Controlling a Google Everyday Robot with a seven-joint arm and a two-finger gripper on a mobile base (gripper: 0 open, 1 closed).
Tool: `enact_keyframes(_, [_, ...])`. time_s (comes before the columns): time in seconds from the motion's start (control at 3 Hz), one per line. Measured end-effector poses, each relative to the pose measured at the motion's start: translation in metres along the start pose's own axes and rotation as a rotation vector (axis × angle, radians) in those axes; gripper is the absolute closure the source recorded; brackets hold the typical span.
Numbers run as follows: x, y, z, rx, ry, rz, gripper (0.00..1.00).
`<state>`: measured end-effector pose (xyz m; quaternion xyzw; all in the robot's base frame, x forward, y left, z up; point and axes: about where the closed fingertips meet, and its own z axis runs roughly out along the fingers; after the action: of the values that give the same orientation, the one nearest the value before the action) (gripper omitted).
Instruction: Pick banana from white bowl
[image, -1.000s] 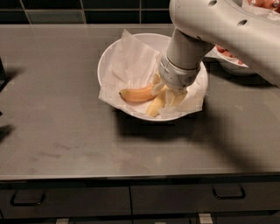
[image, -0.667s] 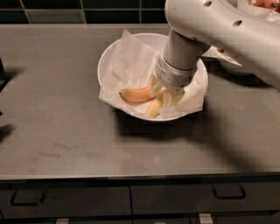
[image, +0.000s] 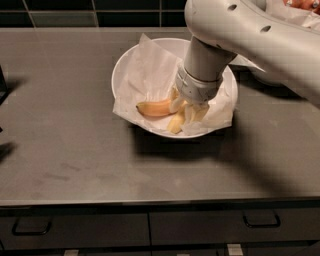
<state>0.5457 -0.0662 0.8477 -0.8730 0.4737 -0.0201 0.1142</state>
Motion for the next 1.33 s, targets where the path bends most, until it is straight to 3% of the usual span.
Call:
enact_keyframes(0.33, [-0.0023, 0.0019, 0.0071, -0.020, 0.002, -0.009, 0.44])
enact_keyframes(0.67, [-0.0028, 0.0014, 0.0112, -0.028, 0.007, -0.013, 0.49])
enact_keyframes(1.33, [0.0013, 0.0006, 0.0025, 0.003, 0.029, 0.013, 0.91])
